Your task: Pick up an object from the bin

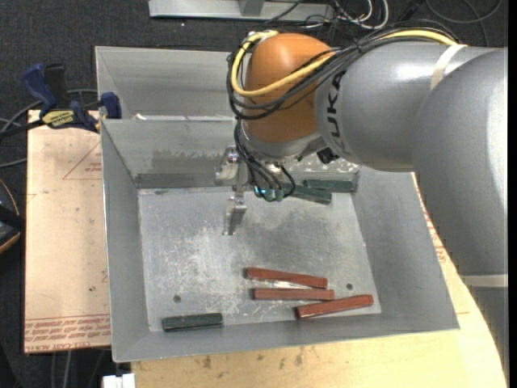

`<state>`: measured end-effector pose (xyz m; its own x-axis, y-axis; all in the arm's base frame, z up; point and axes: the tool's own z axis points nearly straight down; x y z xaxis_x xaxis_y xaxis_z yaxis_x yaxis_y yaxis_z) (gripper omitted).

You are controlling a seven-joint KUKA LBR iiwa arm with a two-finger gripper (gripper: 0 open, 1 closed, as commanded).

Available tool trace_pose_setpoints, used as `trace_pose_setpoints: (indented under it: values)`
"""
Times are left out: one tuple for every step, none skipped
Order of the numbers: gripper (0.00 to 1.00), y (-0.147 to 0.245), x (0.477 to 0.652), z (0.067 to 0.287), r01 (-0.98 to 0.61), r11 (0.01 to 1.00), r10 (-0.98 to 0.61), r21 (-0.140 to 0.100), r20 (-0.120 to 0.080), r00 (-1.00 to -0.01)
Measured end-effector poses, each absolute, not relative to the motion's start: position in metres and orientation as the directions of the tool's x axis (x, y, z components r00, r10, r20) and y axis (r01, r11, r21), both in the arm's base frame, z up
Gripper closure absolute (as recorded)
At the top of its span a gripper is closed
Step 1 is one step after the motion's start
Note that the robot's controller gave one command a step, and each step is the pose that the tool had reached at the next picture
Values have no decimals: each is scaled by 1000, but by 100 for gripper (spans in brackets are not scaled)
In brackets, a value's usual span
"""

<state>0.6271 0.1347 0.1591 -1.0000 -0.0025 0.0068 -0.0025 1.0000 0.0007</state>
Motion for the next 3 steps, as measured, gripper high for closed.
trace_pose_setpoints:
  values:
    - [0,134,629,164,-1,1000,-1,1,-1,-1000]
    - [0,96,607,143,-36,999,-36,3,-4,-999]
    - [0,65,595,133,-54,999,-54,-2,3,-999]
